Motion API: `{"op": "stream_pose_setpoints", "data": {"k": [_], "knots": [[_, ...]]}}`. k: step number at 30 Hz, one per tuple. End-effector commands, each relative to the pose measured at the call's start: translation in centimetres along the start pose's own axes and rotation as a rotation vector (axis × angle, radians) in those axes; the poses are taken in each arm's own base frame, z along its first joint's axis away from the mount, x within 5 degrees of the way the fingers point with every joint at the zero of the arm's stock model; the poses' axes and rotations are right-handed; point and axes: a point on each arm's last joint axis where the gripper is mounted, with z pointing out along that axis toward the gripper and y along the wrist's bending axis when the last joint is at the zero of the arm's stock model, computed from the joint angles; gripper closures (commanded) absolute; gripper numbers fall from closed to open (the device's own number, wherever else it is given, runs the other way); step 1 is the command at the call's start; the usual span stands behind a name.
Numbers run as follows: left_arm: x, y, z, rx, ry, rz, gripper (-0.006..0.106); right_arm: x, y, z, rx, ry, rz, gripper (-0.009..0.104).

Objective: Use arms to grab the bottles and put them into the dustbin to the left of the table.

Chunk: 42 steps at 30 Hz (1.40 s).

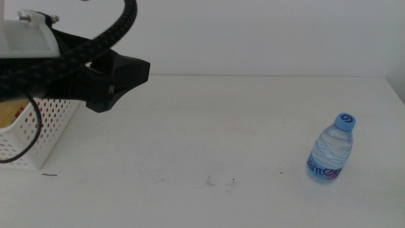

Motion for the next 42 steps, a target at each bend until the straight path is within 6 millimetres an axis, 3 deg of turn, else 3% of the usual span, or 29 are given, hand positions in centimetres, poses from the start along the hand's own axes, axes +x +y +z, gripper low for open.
{"op": "stream_pose_setpoints", "data": {"k": [1,5,14,18,22,26,32,42], "knots": [[-0.1,0.0,-0.1,-0.003,-0.018,-0.002,0.007,0.1,-0.1,0.0,0.011,-0.006,-0.013,0.005],[-0.1,0.0,-0.1,-0.004,-0.022,-0.002,0.007,0.1,-0.1,0.4,0.015,0.019,-0.013,0.005],[-0.2,0.0,-0.1,-0.008,-0.035,-0.002,0.007,1.8,-0.2,3.0,0.028,0.303,-0.036,0.005],[-0.2,0.0,-0.1,-0.008,-0.035,-0.002,0.007,0.8,0.5,4.2,-0.069,0.183,-0.324,0.005],[-0.2,0.0,-0.1,-0.008,-0.035,-0.002,0.007,0.5,1.3,5.5,-0.131,0.120,-0.308,0.005],[-0.2,0.0,-0.1,-0.008,-0.035,-0.002,0.007,1.7,1.5,7.0,-0.162,0.199,-0.355,0.005],[-0.2,0.0,-0.1,-0.008,-0.035,-0.002,0.007,2.9,1.9,9.4,-0.197,0.177,-0.308,0.005],[-0.2,0.0,-0.1,-0.008,-0.035,-0.002,0.007,5.5,1.8,11.3,-0.209,0.227,-0.241,0.005]]}}
